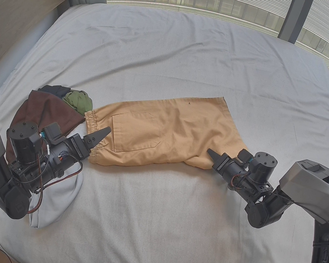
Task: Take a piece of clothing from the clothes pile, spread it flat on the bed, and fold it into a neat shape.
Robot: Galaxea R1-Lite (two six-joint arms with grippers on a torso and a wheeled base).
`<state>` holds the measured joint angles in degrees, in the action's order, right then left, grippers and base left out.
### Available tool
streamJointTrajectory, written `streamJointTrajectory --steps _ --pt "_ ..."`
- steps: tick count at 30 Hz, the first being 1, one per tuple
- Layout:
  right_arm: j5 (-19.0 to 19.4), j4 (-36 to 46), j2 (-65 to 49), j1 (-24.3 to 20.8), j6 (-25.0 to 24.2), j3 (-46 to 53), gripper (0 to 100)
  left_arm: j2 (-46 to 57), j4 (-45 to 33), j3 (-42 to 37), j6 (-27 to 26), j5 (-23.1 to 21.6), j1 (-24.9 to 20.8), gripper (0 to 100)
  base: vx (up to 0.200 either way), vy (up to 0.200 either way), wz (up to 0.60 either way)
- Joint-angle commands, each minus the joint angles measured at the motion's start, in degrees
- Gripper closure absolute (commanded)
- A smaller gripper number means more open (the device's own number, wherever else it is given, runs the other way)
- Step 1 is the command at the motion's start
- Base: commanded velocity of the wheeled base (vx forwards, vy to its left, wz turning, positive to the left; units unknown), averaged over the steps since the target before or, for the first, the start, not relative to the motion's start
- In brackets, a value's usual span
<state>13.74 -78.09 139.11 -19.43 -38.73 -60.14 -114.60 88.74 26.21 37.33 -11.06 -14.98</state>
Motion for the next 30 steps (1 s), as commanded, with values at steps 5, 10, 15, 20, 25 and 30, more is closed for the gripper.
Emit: streamJointTrajectory --steps 5,10,15,20,25,30 --pt "-0.03 0.31 -4.37 0.10 2.78 4.77 100 0.43 0.03 0.07 0.03 -0.02 0.13 0 0.000 0.000 0.00" --pt "0.06 2.33 -6.74 0.10 5.42 8.54 100 0.35 0.03 0.07 0.03 -0.02 0.22 0 0.000 0.000 0.00" --pt "-0.03 3.21 -8.59 0.27 8.50 12.76 100 0.52 0.03 0.07 -0.06 -0.02 0.22 0 0.000 0.000 0.00" --pt "-0.12 3.56 -10.43 0.71 10.17 17.25 100 0.52 0.03 0.07 -0.06 -0.02 0.22 0 0.000 0.000 0.00" --pt "-0.12 3.56 -11.58 1.50 11.66 20.76 100 0.52 0.03 0.07 -0.06 -0.02 0.22 0 0.000 0.000 0.00" --pt "-0.12 3.56 -12.90 1.59 13.42 24.89 100 0.52 0.03 0.07 -0.06 -0.02 0.22 0 0.000 0.000 0.00"
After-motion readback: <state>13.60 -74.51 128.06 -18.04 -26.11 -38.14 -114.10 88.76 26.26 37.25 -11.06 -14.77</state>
